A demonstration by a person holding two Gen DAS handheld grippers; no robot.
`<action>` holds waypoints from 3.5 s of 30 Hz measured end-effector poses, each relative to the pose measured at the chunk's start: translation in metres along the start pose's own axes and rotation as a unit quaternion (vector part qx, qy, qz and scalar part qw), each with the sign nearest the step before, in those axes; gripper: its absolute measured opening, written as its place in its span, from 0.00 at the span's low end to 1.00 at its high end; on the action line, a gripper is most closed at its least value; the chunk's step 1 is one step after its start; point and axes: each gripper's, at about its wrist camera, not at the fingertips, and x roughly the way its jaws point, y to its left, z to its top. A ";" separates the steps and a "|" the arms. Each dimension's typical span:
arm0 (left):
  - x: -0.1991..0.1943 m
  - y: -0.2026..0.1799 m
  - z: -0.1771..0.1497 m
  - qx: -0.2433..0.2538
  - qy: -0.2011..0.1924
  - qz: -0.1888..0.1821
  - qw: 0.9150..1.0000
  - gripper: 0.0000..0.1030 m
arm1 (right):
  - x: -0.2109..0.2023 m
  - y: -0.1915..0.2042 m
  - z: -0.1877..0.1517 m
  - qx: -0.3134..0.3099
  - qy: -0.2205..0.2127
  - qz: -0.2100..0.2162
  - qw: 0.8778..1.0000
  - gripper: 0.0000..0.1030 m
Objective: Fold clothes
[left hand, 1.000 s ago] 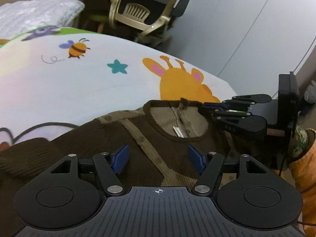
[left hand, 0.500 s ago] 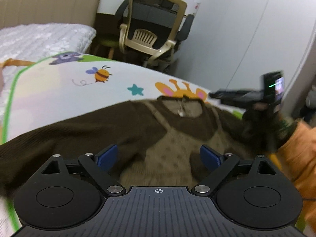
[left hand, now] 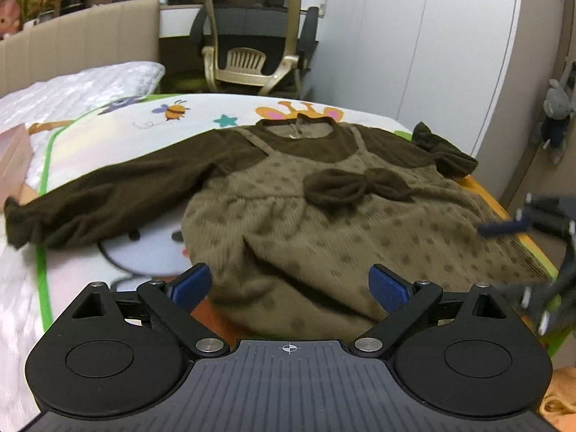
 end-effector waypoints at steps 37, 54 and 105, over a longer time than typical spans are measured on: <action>-0.107 -0.036 -0.051 0.176 -0.183 0.357 0.899 0.99 | -0.099 -0.026 -0.022 0.093 -0.110 -0.080 0.986 0.51; -0.026 -0.040 -0.079 0.239 -0.034 0.209 0.948 0.99 | -0.070 0.013 -0.077 0.005 -0.009 -0.193 0.981 0.78; -0.077 0.013 -0.065 0.149 -0.067 0.288 0.944 1.00 | -0.128 -0.016 -0.053 0.008 -0.101 -0.368 0.924 0.83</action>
